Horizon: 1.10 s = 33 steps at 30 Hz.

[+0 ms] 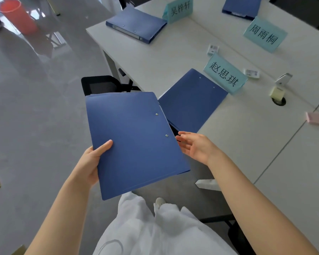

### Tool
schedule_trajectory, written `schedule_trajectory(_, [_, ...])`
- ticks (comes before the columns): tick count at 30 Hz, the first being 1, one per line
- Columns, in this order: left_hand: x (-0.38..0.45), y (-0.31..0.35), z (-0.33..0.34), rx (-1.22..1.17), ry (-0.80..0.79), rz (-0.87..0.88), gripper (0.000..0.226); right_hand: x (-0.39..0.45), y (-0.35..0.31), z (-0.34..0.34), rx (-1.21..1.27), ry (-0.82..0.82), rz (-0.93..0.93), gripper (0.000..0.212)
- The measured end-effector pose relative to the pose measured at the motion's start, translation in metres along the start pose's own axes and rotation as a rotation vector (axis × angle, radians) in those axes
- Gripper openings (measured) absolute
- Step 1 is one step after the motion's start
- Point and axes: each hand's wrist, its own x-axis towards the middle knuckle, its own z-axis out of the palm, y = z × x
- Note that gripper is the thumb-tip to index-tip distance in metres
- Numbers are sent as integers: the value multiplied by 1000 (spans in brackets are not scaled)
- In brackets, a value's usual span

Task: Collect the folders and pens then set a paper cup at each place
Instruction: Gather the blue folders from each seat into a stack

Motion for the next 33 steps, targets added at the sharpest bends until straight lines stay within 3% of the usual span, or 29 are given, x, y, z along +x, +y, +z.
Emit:
schedule_trajectory(5, [45,49,-18,62,-19,-16,29,52,-20,23,290,188,59,19])
schedule_trajectory(9, [87,97,-37,147,-49,-36,29,102,-32,54,-55,529,-30,23])
schedule_trajectory(12, [115,127,-50,201,-80,-56,30,133,-50,77,-231,605,-17,29])
schedule_trajectory(15, [140,150,-61,257,-110,-75,33,160,-69,100,-509,682,2,13])
schedule_trajectory(20, [170,171,-74,274,-111,-93,29,209,-88,127,-916,751,52,67])
schedule_trajectory(25, [193,174,-78,260,-99,-117,24,238,-85,146,-903,852,71,82])
schedule_trajectory(29, [201,176,-78,259,-93,-125,22,241,-60,149,-962,780,125,106])
schedule_trajectory(33, [204,177,-75,260,-83,-121,23,236,-46,151,-997,815,124,98])
